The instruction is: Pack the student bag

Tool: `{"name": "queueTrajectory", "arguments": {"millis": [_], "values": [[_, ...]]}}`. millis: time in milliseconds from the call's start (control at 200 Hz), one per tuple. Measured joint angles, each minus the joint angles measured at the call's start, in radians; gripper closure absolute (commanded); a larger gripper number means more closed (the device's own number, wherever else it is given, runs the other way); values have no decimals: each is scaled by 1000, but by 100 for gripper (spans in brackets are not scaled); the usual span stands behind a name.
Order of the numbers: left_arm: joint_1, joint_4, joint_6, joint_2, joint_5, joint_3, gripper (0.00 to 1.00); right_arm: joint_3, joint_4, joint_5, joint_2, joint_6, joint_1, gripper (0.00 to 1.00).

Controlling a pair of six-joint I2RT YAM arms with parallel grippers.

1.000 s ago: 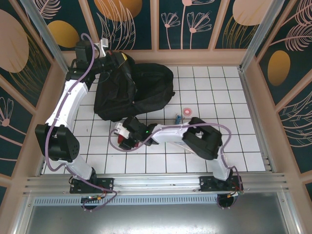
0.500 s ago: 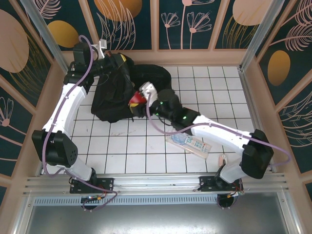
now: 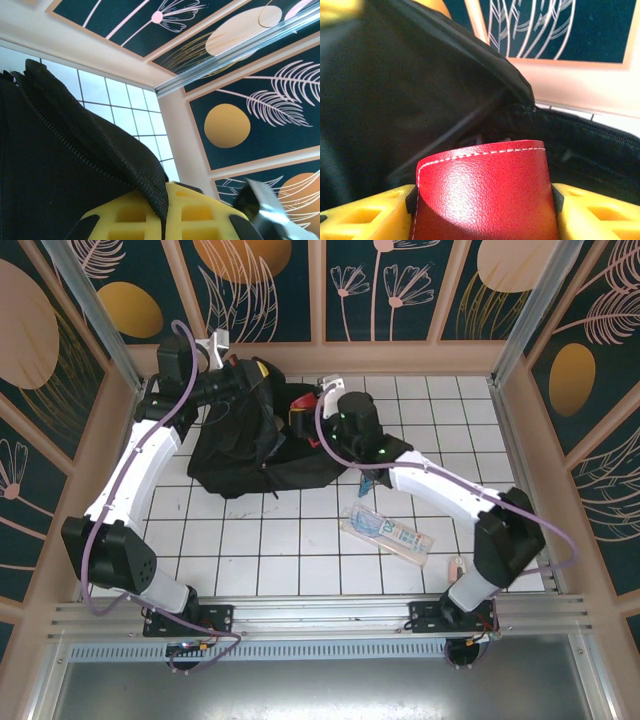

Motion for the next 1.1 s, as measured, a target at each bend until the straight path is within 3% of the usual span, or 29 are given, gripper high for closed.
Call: {"name": "queueTrajectory", "arguments": {"millis": [485, 641, 716, 931, 1101], "values": [[-45, -3, 0, 0, 19, 0, 99, 414, -243, 7, 433, 76, -2, 31], [-52, 6, -1, 0, 22, 1, 100, 541, -286, -32, 541, 106, 0, 29], [-52, 13, -1, 0, 22, 1, 100, 600, -292, -60, 590, 133, 0, 23], [-52, 18, 0, -1, 22, 2, 100, 575, -198, -131, 604, 210, 0, 10], [-53, -1, 13, -1, 18, 2, 100, 423, -101, -143, 550, 214, -4, 9]]}}
